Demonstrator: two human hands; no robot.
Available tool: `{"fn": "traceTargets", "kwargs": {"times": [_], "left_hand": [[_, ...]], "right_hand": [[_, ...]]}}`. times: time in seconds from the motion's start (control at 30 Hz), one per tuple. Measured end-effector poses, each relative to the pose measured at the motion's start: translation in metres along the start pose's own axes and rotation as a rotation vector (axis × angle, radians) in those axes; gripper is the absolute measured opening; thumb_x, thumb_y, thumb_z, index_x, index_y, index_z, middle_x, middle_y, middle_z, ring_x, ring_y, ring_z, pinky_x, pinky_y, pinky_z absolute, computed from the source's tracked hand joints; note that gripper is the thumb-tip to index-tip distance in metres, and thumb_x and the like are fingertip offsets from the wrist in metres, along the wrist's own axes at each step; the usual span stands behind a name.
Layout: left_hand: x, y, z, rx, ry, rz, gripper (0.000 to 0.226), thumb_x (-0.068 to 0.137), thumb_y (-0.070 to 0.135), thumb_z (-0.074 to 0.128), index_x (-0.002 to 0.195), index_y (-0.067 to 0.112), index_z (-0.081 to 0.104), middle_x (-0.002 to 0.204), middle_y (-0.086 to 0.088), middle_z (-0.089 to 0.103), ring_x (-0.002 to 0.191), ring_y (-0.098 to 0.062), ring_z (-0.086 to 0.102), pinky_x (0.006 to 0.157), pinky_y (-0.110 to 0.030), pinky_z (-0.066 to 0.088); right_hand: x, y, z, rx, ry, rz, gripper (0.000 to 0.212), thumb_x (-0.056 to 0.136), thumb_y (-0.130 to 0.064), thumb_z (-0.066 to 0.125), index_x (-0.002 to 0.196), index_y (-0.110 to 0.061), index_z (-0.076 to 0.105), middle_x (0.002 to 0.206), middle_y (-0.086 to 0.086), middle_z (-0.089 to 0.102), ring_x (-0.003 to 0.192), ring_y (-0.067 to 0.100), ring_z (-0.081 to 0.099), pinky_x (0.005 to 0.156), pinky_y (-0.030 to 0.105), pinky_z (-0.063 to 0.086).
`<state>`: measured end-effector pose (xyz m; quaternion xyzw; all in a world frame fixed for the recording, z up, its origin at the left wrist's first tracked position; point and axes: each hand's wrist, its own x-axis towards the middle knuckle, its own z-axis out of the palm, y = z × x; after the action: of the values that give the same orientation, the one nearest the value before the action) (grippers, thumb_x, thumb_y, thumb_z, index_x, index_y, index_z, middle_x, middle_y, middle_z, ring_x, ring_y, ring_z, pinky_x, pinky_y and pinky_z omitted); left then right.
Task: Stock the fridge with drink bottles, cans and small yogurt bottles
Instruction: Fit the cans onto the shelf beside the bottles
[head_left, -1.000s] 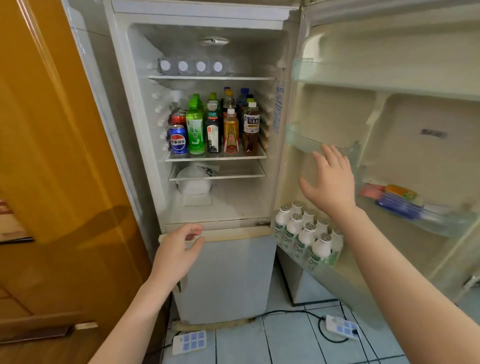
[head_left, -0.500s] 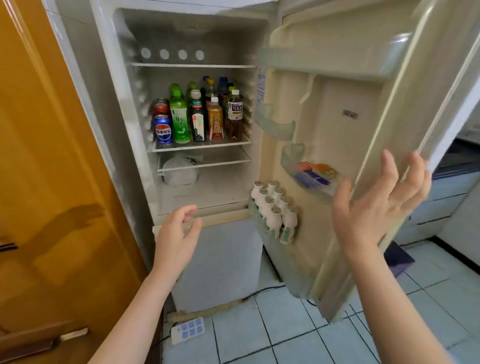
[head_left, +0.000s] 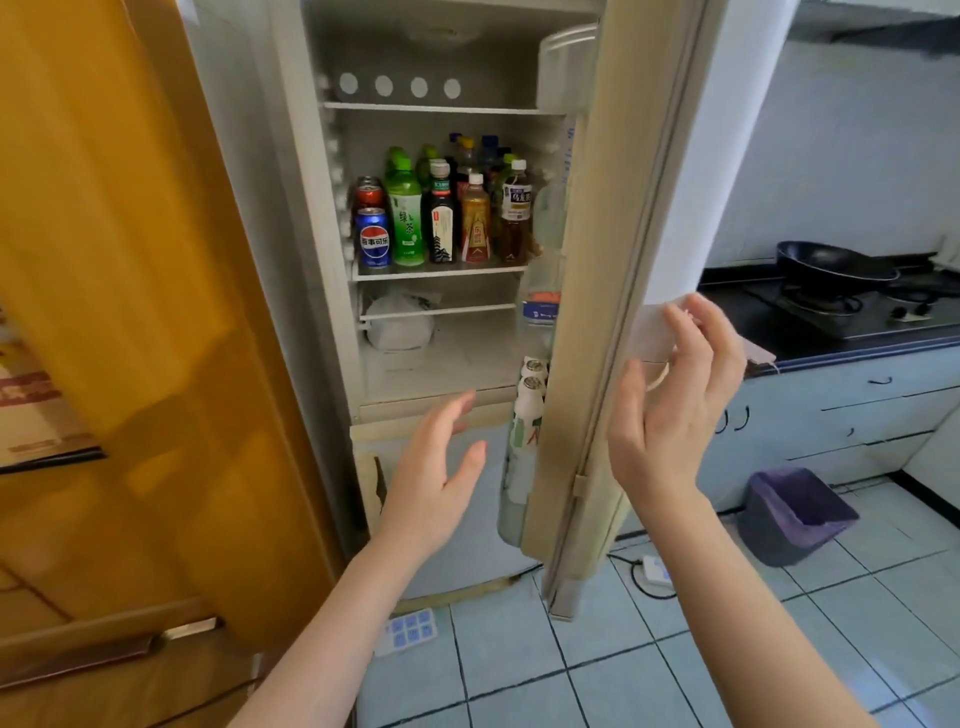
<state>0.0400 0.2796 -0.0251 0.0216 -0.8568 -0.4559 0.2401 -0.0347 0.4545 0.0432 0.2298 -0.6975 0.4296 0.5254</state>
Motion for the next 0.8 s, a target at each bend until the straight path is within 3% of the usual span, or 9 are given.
{"fn": "traceTargets", "kwargs": {"times": [0.17,0.3,0.43,0.53,0.67,0.8], "left_hand": [[0.002,0.000,0.006,-0.050,-0.068,0.043,0.066,0.095,0.034,0.051,0.131,0.068,0.006,0.138,0.038,0.022,0.133,0.008,0.027,0.111,-0.030,0.031],[0.014,-0.010,0.007,-0.086,0.012,0.025,0.075,0.091,0.039,0.054,0.132,0.065,-0.004,0.149,0.025,0.017,0.139,-0.001,0.022,0.115,-0.042,0.031],[0.038,-0.033,-0.002,-0.078,0.170,-0.052,0.090,0.088,0.034,0.064,0.127,0.068,-0.010,0.150,0.026,0.010,0.142,-0.003,0.015,0.116,-0.045,0.027],[0.061,-0.051,-0.012,-0.001,0.305,-0.072,0.094,0.085,0.031,0.068,0.129,0.065,-0.008,0.148,0.027,0.008,0.140,-0.002,0.015,0.117,-0.043,0.027],[0.099,-0.079,-0.024,0.117,0.442,-0.066,0.100,0.081,0.027,0.073,0.135,0.056,-0.006,0.147,0.023,0.005,0.131,0.011,0.010,0.110,-0.028,0.023],[0.148,-0.111,-0.037,0.194,0.558,-0.166,0.113,0.074,0.029,0.079,0.143,0.043,-0.009,0.146,0.020,0.005,0.133,-0.004,0.007,0.108,-0.035,0.021]], "right_hand": [[0.000,-0.006,0.033,0.189,-0.222,-0.018,0.039,0.089,-0.013,0.040,0.124,-0.003,0.053,0.130,0.014,0.045,0.121,0.020,0.044,0.088,0.047,0.047],[0.000,-0.003,0.070,0.243,-0.374,-0.075,0.038,0.092,-0.014,0.041,0.127,-0.009,0.053,0.129,0.006,0.050,0.119,0.018,0.049,0.085,0.042,0.050],[0.003,0.014,0.117,0.225,-0.484,-0.140,0.037,0.092,-0.015,0.045,0.128,-0.012,0.053,0.128,0.004,0.050,0.115,0.014,0.049,0.084,0.035,0.049],[0.006,0.032,0.157,0.178,-0.524,-0.142,0.041,0.089,-0.013,0.048,0.130,-0.018,0.052,0.131,0.004,0.047,0.116,0.017,0.048,0.086,0.028,0.045],[0.014,0.056,0.212,0.092,-0.498,-0.170,0.051,0.084,-0.009,0.056,0.132,-0.024,0.048,0.138,0.005,0.040,0.126,0.022,0.040,0.086,0.026,0.041],[0.023,0.081,0.262,0.031,-0.458,-0.210,0.057,0.078,-0.005,0.064,0.131,-0.018,0.050,0.140,0.013,0.036,0.131,0.033,0.035,0.096,0.046,0.044]]}}
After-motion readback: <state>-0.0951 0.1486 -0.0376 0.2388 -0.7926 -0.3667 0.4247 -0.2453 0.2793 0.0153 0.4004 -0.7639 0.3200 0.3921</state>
